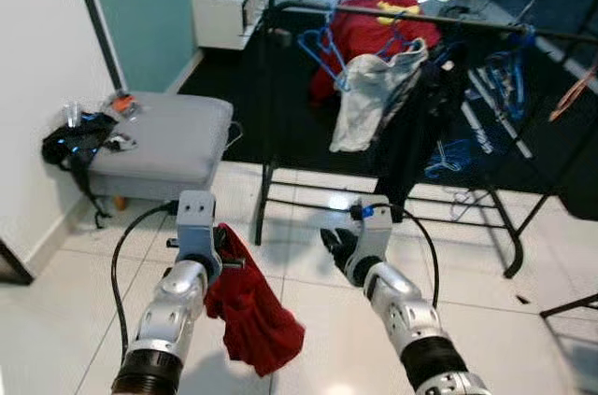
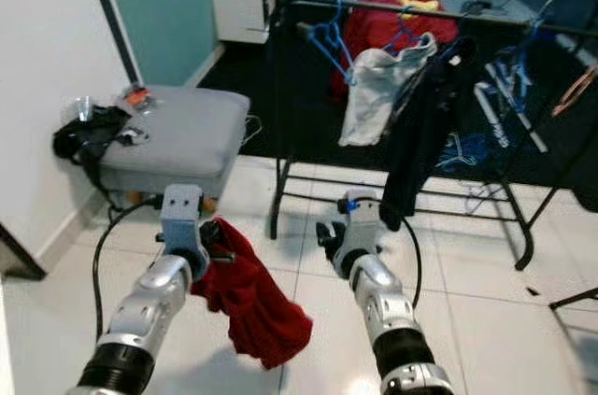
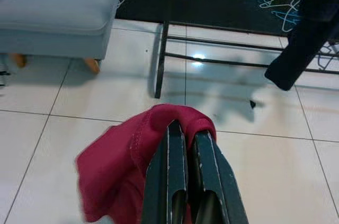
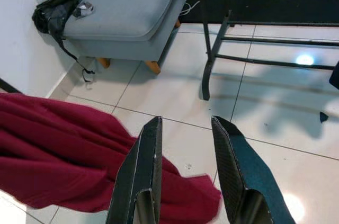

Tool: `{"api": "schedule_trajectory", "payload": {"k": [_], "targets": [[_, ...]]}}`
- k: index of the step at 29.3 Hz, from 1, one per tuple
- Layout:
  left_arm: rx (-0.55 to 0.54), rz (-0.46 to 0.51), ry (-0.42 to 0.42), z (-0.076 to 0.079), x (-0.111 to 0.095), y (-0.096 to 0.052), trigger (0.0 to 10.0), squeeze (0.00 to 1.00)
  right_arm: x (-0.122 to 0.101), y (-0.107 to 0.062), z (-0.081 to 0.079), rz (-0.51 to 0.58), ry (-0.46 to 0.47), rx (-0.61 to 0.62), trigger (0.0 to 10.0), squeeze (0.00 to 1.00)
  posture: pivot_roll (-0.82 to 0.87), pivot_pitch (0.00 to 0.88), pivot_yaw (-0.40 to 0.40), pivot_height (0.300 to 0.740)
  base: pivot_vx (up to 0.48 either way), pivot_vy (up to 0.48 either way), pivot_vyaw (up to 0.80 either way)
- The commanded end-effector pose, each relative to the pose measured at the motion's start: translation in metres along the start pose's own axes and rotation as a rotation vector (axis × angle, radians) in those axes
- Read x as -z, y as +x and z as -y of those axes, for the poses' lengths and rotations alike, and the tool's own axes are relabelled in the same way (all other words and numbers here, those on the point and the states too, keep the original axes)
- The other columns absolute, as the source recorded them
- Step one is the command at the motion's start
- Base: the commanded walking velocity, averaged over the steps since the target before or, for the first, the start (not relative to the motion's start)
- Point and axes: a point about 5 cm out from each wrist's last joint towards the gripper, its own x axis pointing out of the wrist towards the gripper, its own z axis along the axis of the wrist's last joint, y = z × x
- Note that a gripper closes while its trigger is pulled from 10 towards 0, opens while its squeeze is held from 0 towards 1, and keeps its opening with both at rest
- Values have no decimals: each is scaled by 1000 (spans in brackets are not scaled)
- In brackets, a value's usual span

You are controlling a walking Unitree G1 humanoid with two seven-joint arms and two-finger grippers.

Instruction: Hang hanger

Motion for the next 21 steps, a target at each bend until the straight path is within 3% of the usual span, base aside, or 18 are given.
{"api": "schedule_trajectory", "payload": {"k": [1,6,11,21], "targets": [[-2,18,23,-3,-5,1,10000,0,2,0,2,-5,5,11,10000,0,-20,0,-25,740,0,0,0],[6,28,28,-2,-7,3,10000,0,1,-1,3,1,4,14,10000,0,-20,0,-38,740,0,0,0],[-3,34,20,-3,-10,2,10000,0,2,-1,3,-4,-3,11,10000,0,-4,0,-41,740,0,480,0],[7,50,51,-8,-15,4,10000,0,3,0,2,1,5,15,10000,0,-8,0,-27,740,0,0,0]]}}
